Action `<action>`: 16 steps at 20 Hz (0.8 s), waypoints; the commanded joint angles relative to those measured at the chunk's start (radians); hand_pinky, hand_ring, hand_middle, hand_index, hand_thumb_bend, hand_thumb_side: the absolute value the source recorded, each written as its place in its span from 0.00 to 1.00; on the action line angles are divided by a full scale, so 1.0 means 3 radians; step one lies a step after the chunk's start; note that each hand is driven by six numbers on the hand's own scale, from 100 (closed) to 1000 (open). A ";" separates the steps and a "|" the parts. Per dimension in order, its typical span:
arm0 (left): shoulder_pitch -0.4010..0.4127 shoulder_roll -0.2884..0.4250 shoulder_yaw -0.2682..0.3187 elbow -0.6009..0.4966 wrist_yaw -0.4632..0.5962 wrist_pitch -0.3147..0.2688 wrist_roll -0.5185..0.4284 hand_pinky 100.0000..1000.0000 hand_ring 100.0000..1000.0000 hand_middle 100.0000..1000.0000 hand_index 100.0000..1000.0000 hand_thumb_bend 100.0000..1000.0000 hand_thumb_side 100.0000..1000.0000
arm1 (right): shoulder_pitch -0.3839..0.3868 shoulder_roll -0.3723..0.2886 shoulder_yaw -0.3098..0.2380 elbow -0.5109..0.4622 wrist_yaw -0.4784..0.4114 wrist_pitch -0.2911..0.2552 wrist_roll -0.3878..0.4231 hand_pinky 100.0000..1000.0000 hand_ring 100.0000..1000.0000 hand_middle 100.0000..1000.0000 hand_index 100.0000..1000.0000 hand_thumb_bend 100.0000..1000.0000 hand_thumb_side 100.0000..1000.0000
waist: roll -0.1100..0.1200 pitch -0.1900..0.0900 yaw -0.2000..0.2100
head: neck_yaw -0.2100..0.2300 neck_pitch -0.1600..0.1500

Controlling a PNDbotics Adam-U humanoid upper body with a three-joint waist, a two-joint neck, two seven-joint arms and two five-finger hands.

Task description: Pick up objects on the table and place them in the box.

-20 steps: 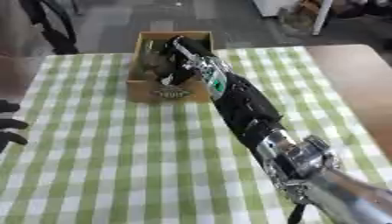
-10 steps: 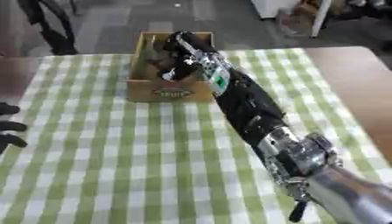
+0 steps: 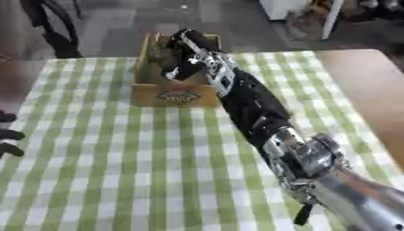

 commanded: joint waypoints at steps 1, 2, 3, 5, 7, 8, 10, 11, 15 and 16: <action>-0.0045 0.0035 -0.0005 -0.0056 0.0025 0.0000 -0.0020 0.52 0.64 0.72 0.79 0.44 0.21 | -0.0053 -0.0123 -0.0051 0.0026 0.0104 0.0042 -0.0114 0.32 0.38 0.38 0.55 0.28 0.00 | 0.0016 -0.0040 0.0025 | -0.0036 -0.0061; -0.0046 0.0032 -0.0009 -0.0057 0.0026 0.0002 -0.0023 0.51 0.64 0.72 0.79 0.44 0.21 | -0.0046 -0.0131 -0.0059 0.0045 0.0126 0.0054 -0.0150 0.32 0.38 0.39 0.55 0.28 0.00 | 0.0018 -0.0039 0.0037 | -0.0048 -0.0070; -0.0048 0.0029 -0.0013 -0.0057 0.0027 0.0003 -0.0028 0.51 0.64 0.72 0.79 0.44 0.21 | -0.0040 -0.0137 -0.0067 0.0062 0.0144 0.0066 -0.0185 0.32 0.38 0.39 0.55 0.28 0.00 | 0.0020 -0.0039 0.0048 | -0.0060 -0.0078; -0.0049 0.0026 -0.0021 -0.0058 0.0030 0.0006 -0.0036 0.51 0.64 0.72 0.79 0.44 0.21 | -0.0029 -0.0146 -0.0074 0.0091 0.0173 0.0081 -0.0241 0.32 0.39 0.39 0.55 0.28 0.00 | 0.0023 -0.0040 0.0067 | -0.0081 -0.0092; -0.0047 0.0026 -0.0023 -0.0057 0.0030 0.0007 -0.0039 0.51 0.64 0.72 0.79 0.44 0.21 | -0.0020 -0.0145 -0.0072 0.0113 0.0200 0.0083 -0.0265 0.32 0.39 0.39 0.55 0.29 0.00 | 0.0023 -0.0041 0.0077 | -0.0096 -0.0101; -0.0045 0.0026 -0.0022 -0.0056 0.0029 0.0007 -0.0038 0.51 0.64 0.72 0.79 0.44 0.21 | -0.0017 -0.0141 -0.0064 0.0119 0.0215 0.0073 -0.0259 0.34 0.40 0.40 0.56 0.30 0.00 | 0.0021 -0.0041 0.0079 | -0.0098 -0.0104; -0.0044 0.0025 -0.0022 -0.0054 0.0029 0.0007 -0.0038 0.51 0.64 0.72 0.79 0.44 0.21 | -0.0012 -0.0129 -0.0041 0.0122 0.0263 0.0030 -0.0197 0.37 0.43 0.43 0.59 0.32 0.00 | 0.0016 -0.0041 0.0077 | -0.0096 -0.0108; -0.0045 0.0024 -0.0024 -0.0054 0.0029 0.0008 -0.0040 0.51 0.64 0.72 0.79 0.44 0.21 | -0.0010 -0.0123 -0.0026 0.0128 0.0293 0.0000 -0.0119 0.40 0.46 0.46 0.62 0.34 0.00 | 0.0013 -0.0042 0.0076 | -0.0096 -0.0110; -0.0046 0.0022 -0.0025 -0.0053 0.0028 0.0007 -0.0046 0.52 0.64 0.72 0.79 0.44 0.21 | -0.0015 -0.0101 0.0013 0.0150 0.0380 -0.0183 0.0454 0.57 0.64 0.65 0.79 0.39 0.24 | 0.0006 -0.0046 0.0066 | -0.0089 -0.0119; -0.0045 0.0025 -0.0024 -0.0052 0.0026 0.0008 -0.0046 0.52 0.64 0.72 0.79 0.44 0.21 | -0.0020 -0.0101 0.0013 0.0140 0.0385 -0.0234 0.0632 0.61 0.68 0.69 0.81 0.41 0.30 | 0.0005 -0.0048 0.0062 | -0.0086 -0.0118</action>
